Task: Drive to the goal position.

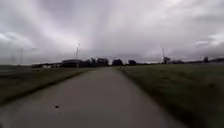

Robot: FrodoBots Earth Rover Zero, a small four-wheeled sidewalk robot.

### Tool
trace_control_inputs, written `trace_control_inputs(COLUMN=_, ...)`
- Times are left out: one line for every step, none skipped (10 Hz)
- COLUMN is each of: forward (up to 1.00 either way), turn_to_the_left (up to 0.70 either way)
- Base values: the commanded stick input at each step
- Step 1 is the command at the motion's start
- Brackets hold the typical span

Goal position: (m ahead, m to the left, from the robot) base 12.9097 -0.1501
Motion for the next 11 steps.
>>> trace_control_inputs(forward=0.70, turn_to_the_left=0.00)
trace_control_inputs(forward=0.70, turn_to_the_left=0.00)
trace_control_inputs(forward=0.70, turn_to_the_left=0.00)
trace_control_inputs(forward=0.70, turn_to_the_left=0.00)
trace_control_inputs(forward=0.70, turn_to_the_left=0.00)
trace_control_inputs(forward=0.70, turn_to_the_left=0.00)
trace_control_inputs(forward=0.70, turn_to_the_left=0.00)
trace_control_inputs(forward=0.70, turn_to_the_left=0.00)
trace_control_inputs(forward=0.70, turn_to_the_left=0.00)
trace_control_inputs(forward=0.70, turn_to_the_left=0.00)
trace_control_inputs(forward=0.70, turn_to_the_left=0.00)
